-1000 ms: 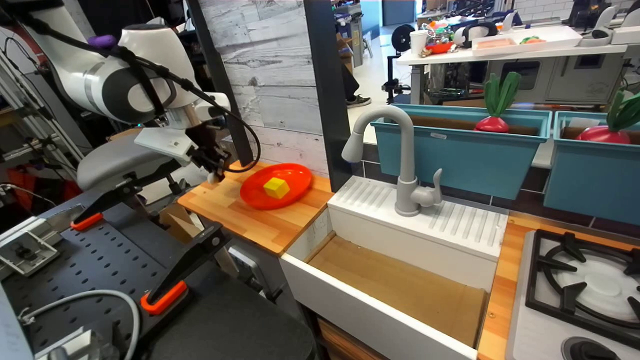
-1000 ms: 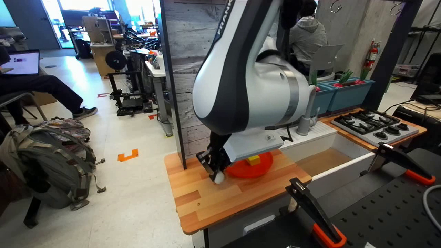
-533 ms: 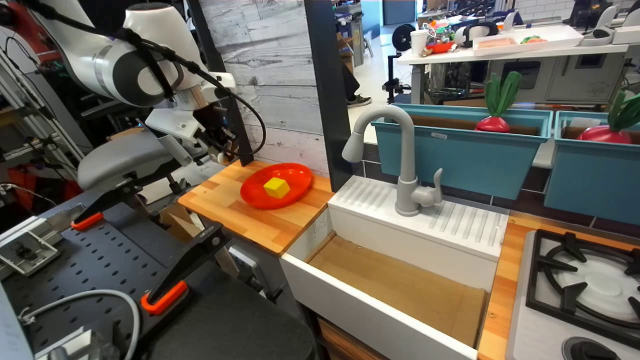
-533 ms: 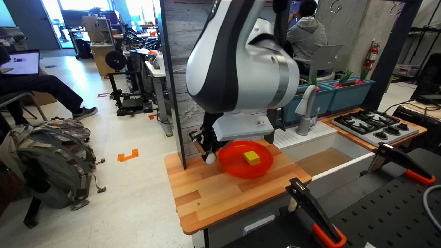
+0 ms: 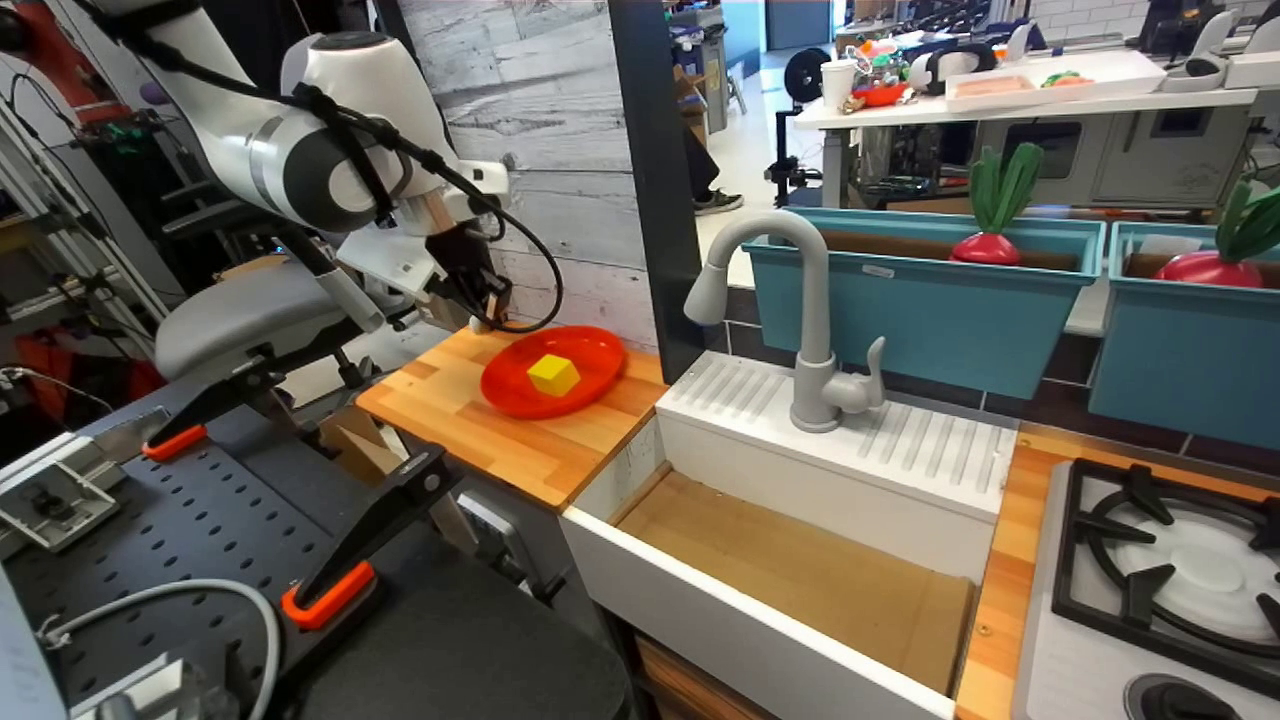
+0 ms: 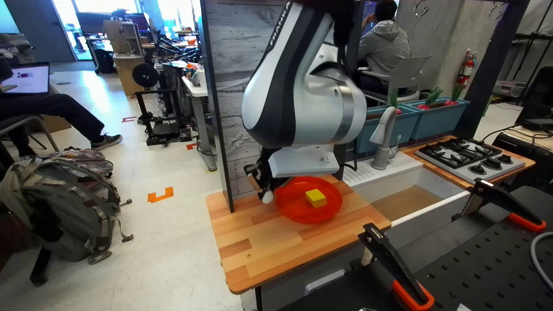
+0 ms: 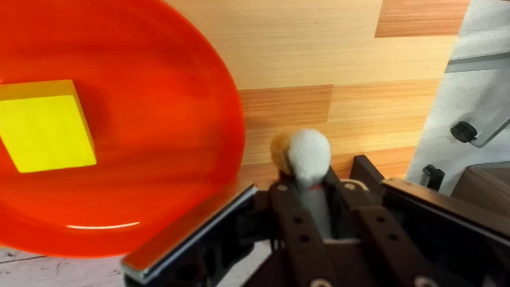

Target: Move the white doll backwards

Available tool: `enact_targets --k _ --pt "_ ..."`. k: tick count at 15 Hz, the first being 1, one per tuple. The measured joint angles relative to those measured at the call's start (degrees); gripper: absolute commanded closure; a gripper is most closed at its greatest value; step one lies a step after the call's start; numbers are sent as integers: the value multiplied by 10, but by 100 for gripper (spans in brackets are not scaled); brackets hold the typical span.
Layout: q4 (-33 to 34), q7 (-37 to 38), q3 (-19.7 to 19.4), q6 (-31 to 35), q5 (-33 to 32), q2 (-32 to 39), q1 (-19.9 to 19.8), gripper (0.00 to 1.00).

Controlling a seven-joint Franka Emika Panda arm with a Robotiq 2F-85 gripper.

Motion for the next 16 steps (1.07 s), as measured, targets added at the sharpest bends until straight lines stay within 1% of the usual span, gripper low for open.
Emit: enact_targets --k 6,7,8,13,14,16 --pt "44 6 -1 0 0 49 3 96" --pt "50 7 0 0 0 54 3 58" --pt "56 8 0 0 0 58 4 57" --pt "71 12 3 4 0 66 4 23" --pt "71 12 6 4 0 66 2 14" --pt "69 12 13 8 0 66 -2 1"
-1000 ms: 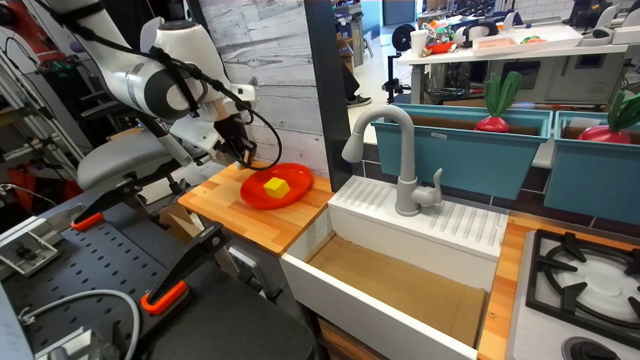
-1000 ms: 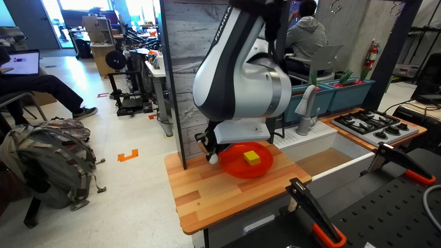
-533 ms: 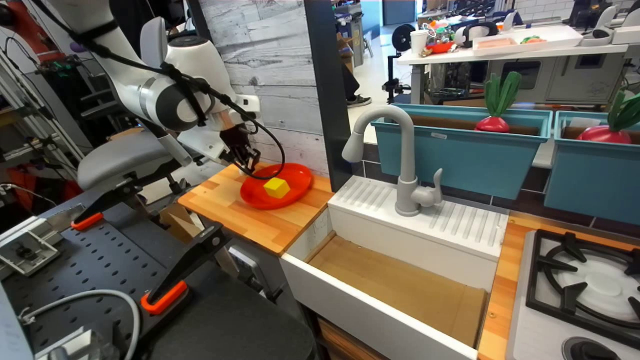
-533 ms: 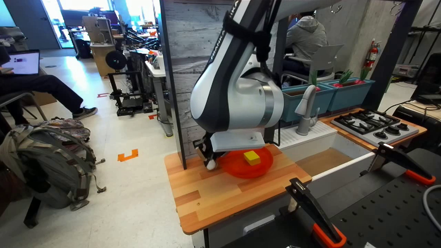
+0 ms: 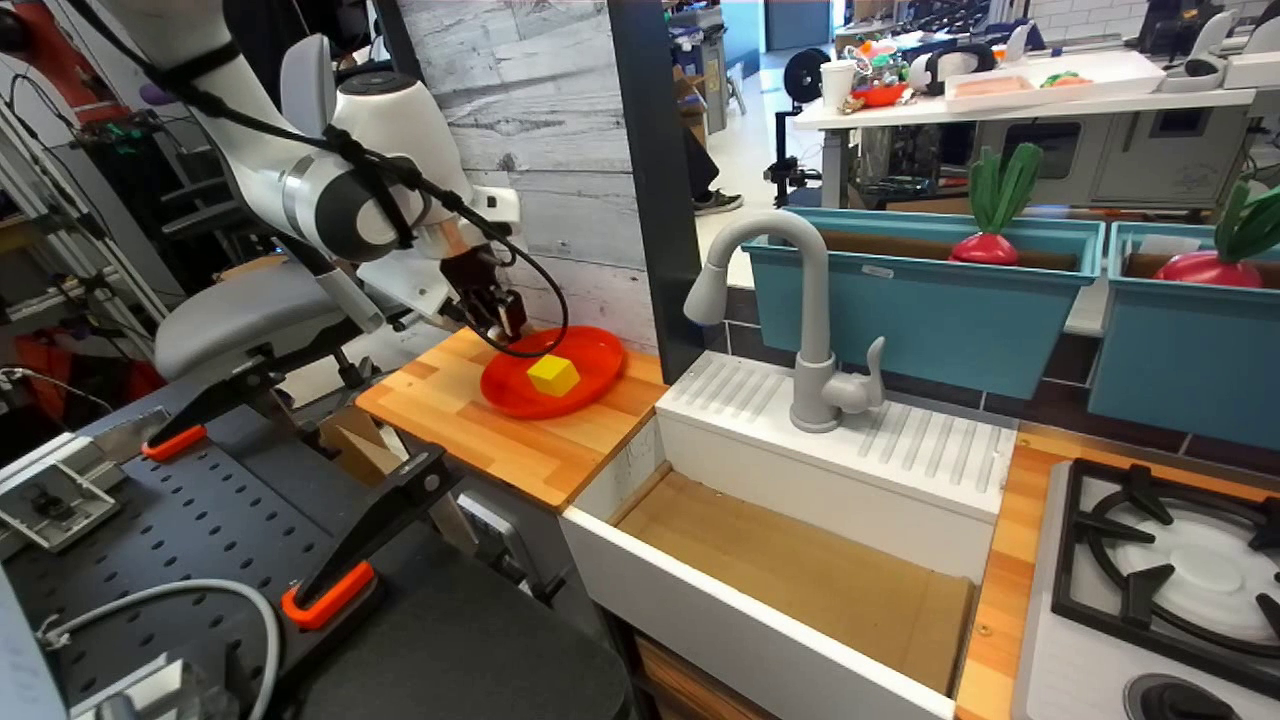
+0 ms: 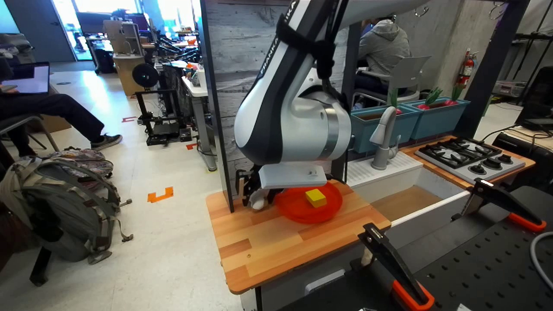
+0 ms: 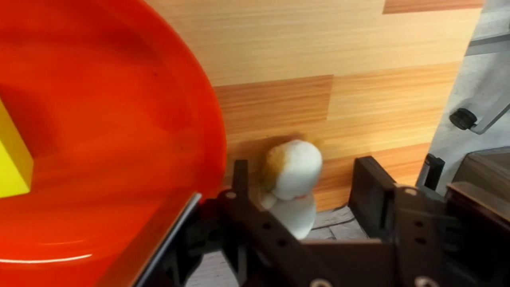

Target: Move the white doll backwards

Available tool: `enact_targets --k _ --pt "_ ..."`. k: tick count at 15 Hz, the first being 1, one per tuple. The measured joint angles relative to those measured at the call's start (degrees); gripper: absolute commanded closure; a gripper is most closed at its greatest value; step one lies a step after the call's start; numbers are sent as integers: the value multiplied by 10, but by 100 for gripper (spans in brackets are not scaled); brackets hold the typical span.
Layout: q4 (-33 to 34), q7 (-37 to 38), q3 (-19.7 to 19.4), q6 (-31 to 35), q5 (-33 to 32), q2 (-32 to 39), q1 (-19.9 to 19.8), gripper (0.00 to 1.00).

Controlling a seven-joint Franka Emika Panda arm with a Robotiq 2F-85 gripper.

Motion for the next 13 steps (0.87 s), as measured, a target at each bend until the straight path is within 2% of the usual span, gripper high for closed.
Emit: enact_targets --k 3,5,9,13 --pt "-20 -6 17 17 0 -9 -10 0" --pt "-57 -23 43 32 -5 -28 -29 0" --pt "-179 -47 97 92 -42 -101 -68 0" --pt "-302 -48 128 141 -88 -187 -93 0"
